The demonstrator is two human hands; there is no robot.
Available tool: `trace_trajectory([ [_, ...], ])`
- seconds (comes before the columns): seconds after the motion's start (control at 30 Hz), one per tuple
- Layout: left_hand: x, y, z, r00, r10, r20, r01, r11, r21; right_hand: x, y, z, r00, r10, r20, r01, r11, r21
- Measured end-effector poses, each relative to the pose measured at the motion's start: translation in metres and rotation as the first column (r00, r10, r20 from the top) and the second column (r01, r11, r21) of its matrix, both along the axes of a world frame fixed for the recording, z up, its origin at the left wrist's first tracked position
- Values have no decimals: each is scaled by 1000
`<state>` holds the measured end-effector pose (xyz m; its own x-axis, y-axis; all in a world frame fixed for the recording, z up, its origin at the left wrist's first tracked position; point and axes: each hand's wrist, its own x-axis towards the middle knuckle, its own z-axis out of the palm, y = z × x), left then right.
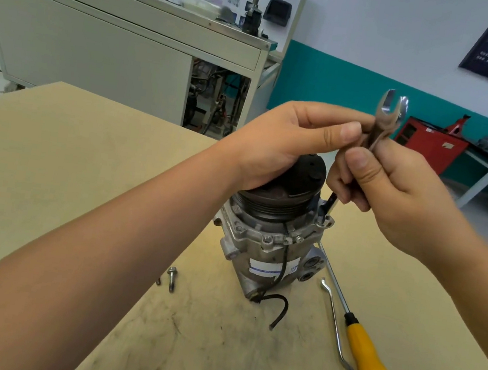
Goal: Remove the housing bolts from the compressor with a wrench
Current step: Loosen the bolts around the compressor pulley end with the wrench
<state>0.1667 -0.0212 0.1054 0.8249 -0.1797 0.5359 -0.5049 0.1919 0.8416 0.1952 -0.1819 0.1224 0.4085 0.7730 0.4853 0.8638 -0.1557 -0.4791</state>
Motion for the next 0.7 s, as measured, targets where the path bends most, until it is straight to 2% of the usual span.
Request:
trace_trajectory([
  [0.13,-1,0,-1,1000,21,5,-21,997,68,-4,1,-7,998,-15,60,13,1000,26],
  [0.37,-6,-1,0,996,-67,52,56,980,192,-11,-4,-8,996,-35,78,32,999,38],
  [0.47,-6,-3,-1,996,-68,65,52,975,216,-8,-11,-10,987,-89,132,75,992,103],
  [0.57,-4,-2,-2,997,-26,70,11,976,216,-7,-17,-15,950,-201,238,162,972,170],
  [0.7,0,1,-4,999,-24,42,18,989,147,-13,-8,-22,967,-176,186,131,964,232],
])
